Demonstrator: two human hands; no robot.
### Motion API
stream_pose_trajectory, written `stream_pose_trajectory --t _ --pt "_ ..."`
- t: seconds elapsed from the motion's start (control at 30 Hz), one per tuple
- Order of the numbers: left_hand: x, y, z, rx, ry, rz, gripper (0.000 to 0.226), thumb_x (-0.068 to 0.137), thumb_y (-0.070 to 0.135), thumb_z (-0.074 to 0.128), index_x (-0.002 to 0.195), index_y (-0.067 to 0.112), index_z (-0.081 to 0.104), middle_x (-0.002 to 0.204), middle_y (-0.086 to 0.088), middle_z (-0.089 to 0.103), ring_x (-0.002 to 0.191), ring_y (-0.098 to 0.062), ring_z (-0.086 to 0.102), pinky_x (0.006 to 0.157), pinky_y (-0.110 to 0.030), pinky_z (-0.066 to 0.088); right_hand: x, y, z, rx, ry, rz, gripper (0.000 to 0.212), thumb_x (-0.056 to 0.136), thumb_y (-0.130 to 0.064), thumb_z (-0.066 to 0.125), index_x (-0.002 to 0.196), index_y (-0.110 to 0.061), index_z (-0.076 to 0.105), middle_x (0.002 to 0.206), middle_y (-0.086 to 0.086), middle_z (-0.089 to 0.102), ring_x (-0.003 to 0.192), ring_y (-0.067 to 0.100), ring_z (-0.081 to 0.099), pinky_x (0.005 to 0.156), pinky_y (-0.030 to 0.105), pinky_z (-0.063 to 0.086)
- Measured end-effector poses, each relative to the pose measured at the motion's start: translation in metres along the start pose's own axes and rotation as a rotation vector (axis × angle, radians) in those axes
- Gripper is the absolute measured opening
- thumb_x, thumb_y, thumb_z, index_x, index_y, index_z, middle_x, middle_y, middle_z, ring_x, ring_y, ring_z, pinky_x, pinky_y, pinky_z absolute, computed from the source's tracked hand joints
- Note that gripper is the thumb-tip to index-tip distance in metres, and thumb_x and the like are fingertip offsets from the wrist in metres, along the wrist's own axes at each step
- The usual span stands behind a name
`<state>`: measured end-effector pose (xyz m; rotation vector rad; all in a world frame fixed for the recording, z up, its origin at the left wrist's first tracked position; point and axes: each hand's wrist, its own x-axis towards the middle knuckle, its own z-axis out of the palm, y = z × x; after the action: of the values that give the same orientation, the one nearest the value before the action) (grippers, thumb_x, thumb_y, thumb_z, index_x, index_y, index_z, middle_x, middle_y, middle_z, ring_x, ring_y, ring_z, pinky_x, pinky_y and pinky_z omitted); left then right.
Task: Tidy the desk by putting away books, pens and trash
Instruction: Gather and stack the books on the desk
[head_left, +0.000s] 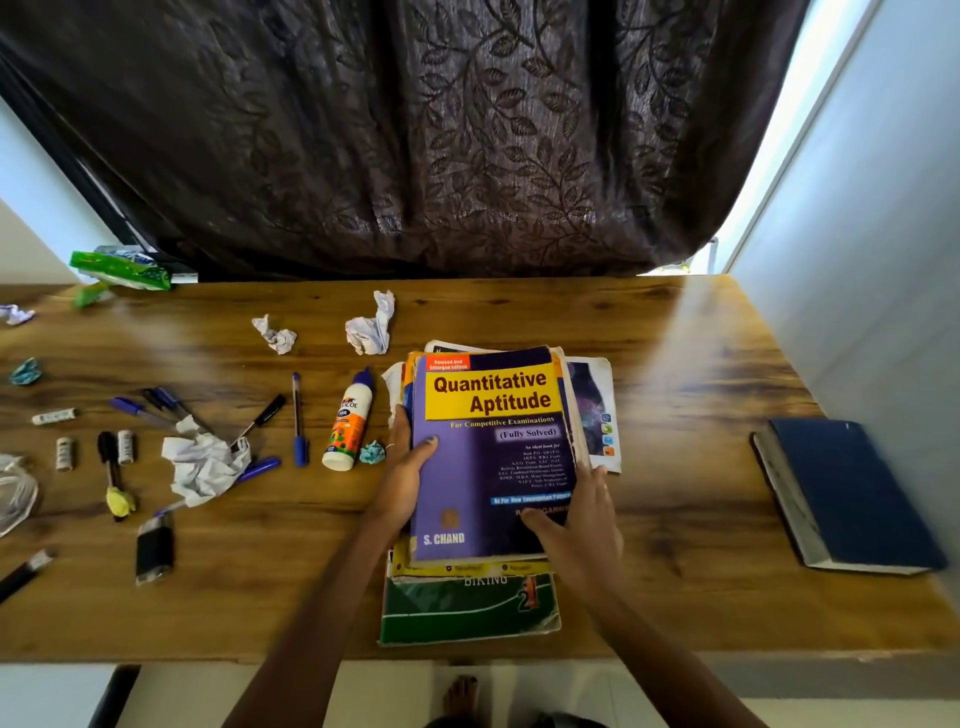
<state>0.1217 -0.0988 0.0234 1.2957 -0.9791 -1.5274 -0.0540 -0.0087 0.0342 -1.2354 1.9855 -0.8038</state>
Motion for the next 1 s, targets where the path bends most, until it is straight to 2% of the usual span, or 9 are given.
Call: stream_pose_trajectory --t 0.13,0.23,0.3,0.4,0.53,0.67,0.77,0.9,1.0 --pt "-0.002 0.005 0.000 0.076 -0.046 0.015 0.056 0.099 0.008 0.038 0.149 0.018 0.017 0.141 -0.015 0.044 0.111 -0.027 0.057 0.071 -0.027 0.056 0.008 0.006 -0.010 0.139 -0.145 0.031 0.071 0.083 -0.031 0.067 0.141 -0.021 0.028 0.154 0.006 0.023 0.143 0.023 0.018 0.110 0.056 0.030" --pt "-0.005 0.008 0.000 0.165 -0.065 0.009 0.056 0.099 0.013 0.040 0.149 0.019 0.015 0.145 -0.017 0.040 0.123 -0.034 0.051 0.088 -0.045 0.051 0.009 0.010 -0.018 0.303 -0.220 0.031 0.054 0.088 -0.023 0.062 0.135 -0.024 0.036 0.150 0.007 0.028 0.139 0.026 0.028 0.102 0.054 0.041" --pt "-0.008 0.008 0.003 0.442 -0.020 0.029 0.060 0.100 0.025 0.039 0.151 0.017 0.007 0.152 -0.015 0.030 0.134 -0.034 0.040 0.104 -0.055 0.040 0.005 0.013 -0.025 0.536 -0.251 0.059 0.039 0.091 -0.018 0.056 0.126 -0.027 0.043 0.139 0.006 0.043 0.128 0.023 0.045 0.085 0.040 0.056" --pt "-0.021 0.000 0.017 1.101 0.198 0.184 0.071 0.099 0.041 0.037 0.152 0.013 0.000 0.160 -0.007 0.008 0.147 -0.028 0.006 0.118 -0.047 0.003 -0.012 0.023 -0.035 0.709 -0.203 0.076 0.038 0.089 -0.030 0.051 0.125 -0.024 0.046 0.121 -0.002 0.055 0.103 0.009 0.061 0.062 0.019 0.055" --pt "-0.054 -0.015 0.047 1.401 0.228 0.428 0.070 0.096 0.050 0.030 0.152 0.017 0.003 0.161 -0.002 0.003 0.148 -0.020 -0.005 0.114 -0.041 -0.010 -0.034 0.053 -0.039 0.542 0.002 0.108 0.020 0.094 -0.025 0.050 0.112 -0.023 0.059 0.114 -0.002 0.057 0.103 0.013 0.057 0.086 0.037 0.053" --pt "-0.085 -0.033 0.077 1.466 0.068 0.476 0.063 0.097 0.050 0.027 0.150 0.016 0.020 0.157 -0.002 0.022 0.147 -0.022 0.015 0.118 -0.041 0.008 -0.058 0.080 -0.044 0.416 0.039 0.088 0.028 0.091 0.000 0.051 0.086 -0.021 0.069 0.092 -0.002 0.070 0.089 0.018 0.064 0.079 0.031 0.050" --pt "-0.103 -0.047 0.088 1.439 0.052 0.573 0.060 0.094 0.043 0.037 0.143 0.010 0.039 0.148 -0.006 0.042 0.138 -0.024 0.037 0.112 -0.044 0.028 -0.072 0.094 -0.048 0.350 -0.048 0.045 0.039 0.085 0.008 0.052 0.073 -0.024 0.071 0.076 -0.006 0.072 0.076 0.007 0.066 0.067 0.014 0.048" --pt "-0.122 -0.071 0.087 1.434 0.053 0.637 0.061 0.093 0.041 0.038 0.146 0.012 0.033 0.151 -0.004 0.037 0.142 -0.020 0.027 0.117 -0.038 0.015 -0.085 0.100 -0.049 0.261 -0.028 -0.056 0.036 0.083 0.002 0.055 0.069 -0.029 0.068 0.075 -0.016 0.069 0.075 0.000 0.062 0.060 0.006 0.041" --pt "-0.136 -0.088 0.083 1.427 0.074 0.659 0.064 0.092 0.039 0.040 0.148 0.013 0.024 0.154 -0.004 0.028 0.145 -0.021 0.018 0.116 -0.040 0.014 -0.098 0.105 -0.045 0.217 -0.201 -0.054 0.029 0.085 -0.006 0.057 0.073 -0.030 0.067 0.078 -0.015 0.069 0.077 0.000 0.063 0.065 0.009 0.045"
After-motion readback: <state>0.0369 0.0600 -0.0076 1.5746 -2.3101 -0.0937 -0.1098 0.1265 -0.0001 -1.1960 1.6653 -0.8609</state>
